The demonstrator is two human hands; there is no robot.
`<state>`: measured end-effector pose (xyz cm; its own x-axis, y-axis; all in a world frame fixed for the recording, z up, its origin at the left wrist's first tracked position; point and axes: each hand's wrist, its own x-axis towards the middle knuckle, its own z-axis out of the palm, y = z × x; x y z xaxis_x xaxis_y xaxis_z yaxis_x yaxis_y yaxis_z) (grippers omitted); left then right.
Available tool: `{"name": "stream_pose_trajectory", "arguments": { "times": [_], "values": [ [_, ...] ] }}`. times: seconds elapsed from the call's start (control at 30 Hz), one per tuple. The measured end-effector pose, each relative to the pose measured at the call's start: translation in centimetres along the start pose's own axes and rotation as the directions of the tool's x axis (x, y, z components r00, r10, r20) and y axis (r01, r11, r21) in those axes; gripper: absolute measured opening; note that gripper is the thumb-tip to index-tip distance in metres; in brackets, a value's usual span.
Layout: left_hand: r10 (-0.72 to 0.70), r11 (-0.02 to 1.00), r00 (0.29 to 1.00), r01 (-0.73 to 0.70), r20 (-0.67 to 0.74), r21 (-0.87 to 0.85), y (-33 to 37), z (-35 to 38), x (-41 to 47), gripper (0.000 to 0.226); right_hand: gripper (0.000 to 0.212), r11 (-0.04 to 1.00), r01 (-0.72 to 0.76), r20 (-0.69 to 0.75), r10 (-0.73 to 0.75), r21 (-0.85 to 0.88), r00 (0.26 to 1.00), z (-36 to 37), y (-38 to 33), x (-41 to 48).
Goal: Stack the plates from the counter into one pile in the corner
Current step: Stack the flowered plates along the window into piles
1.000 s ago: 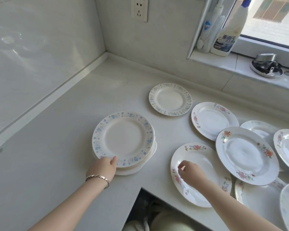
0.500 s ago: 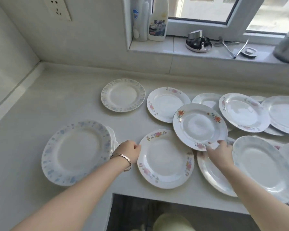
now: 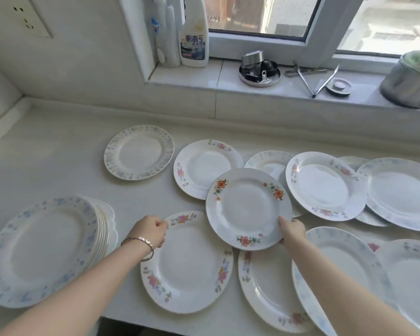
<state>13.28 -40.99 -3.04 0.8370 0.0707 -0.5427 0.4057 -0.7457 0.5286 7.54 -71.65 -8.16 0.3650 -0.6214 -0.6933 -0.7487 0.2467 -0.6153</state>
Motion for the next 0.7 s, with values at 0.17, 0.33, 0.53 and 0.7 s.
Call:
{"name": "stream_pose_trajectory", "arguments": {
  "times": [0.17, 0.33, 0.53, 0.7],
  "values": [
    [-0.042, 0.998, 0.999, 0.040, -0.032, -0.051, -0.8, -0.7, 0.8, 0.039, 0.023, 0.981, 0.139, 0.004, -0.141, 0.137, 0.990, -0.4, -0.5, -2.4],
    [-0.021, 1.000, 0.998, 0.020, -0.057, -0.022, -1.9, -2.9, 0.8, 0.041, 0.021, 0.961, 0.184, 0.024, -0.193, 0.209, 0.981, 0.3, -1.4, -5.0],
    [-0.014, 0.999, 0.982, 0.005, -0.186, -0.049, -5.1, -7.9, 0.0, 0.025, 0.011, 0.947, 0.218, 0.177, -0.262, 0.234, 0.949, 4.5, -2.8, -10.1],
    [-0.063, 0.996, 0.943, 0.041, -0.327, -0.076, -10.8, -13.1, -1.6, 0.026, 0.008, 0.944, 0.258, 0.385, -0.320, 0.203, 0.866, 10.7, -3.5, -15.3]
  ]
}}
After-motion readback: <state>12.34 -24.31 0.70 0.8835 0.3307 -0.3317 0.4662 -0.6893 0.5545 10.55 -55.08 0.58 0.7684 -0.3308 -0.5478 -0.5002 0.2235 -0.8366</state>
